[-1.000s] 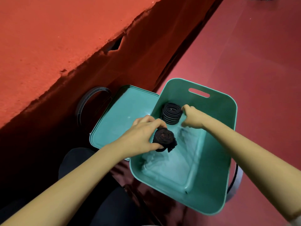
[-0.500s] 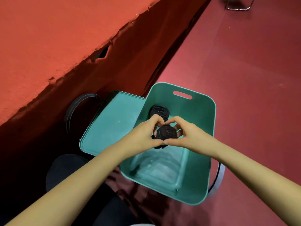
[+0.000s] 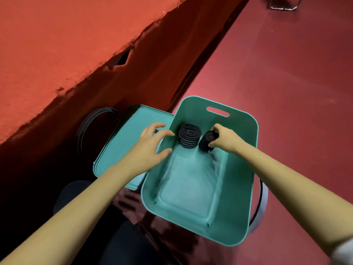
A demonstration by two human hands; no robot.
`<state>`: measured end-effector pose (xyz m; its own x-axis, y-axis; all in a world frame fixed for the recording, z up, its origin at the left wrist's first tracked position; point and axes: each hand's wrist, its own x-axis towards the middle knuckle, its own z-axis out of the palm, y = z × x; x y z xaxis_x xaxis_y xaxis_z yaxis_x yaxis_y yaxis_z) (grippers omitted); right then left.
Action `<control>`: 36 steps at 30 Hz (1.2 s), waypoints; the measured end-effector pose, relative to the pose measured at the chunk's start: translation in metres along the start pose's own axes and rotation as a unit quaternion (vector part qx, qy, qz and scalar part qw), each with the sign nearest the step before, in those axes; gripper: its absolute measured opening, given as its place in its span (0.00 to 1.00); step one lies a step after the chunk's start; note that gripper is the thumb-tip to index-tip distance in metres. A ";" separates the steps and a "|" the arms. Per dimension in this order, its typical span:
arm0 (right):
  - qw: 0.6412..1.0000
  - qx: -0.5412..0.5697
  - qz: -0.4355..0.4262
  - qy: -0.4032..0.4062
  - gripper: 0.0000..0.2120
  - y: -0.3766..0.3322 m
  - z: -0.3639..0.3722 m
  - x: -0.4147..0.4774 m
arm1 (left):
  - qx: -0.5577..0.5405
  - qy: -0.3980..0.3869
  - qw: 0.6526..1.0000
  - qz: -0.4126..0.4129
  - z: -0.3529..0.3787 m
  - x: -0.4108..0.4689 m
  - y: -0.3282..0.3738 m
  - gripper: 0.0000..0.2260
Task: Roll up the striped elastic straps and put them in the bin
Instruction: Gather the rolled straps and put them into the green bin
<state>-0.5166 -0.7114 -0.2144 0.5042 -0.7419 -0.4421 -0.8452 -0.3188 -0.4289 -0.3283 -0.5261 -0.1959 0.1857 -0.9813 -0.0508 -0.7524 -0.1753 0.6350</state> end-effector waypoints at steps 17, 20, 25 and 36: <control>0.986 0.119 0.054 0.100 0.22 0.012 0.036 0.031 | -0.090 -0.013 0.996 0.004 0.006 0.008 -0.011 0.19; 0.982 0.140 0.067 0.110 0.22 0.009 0.040 0.030 | -0.097 -0.014 0.995 0.002 0.006 0.008 -0.011 0.19; 0.977 0.165 0.074 0.116 0.22 0.008 0.040 0.029 | -0.098 -0.018 0.995 0.002 0.005 0.007 -0.011 0.19; 0.988 0.121 0.059 0.075 0.30 0.009 0.037 0.020 | -0.078 -0.020 0.997 -0.003 0.005 0.007 -0.010 0.19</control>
<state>-0.5070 -0.7075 -0.2563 0.3570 -0.8501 -0.3873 -0.8208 -0.0876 -0.5644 -0.3224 -0.5320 -0.2064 0.1616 -0.9833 -0.0840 -0.6437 -0.1696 0.7463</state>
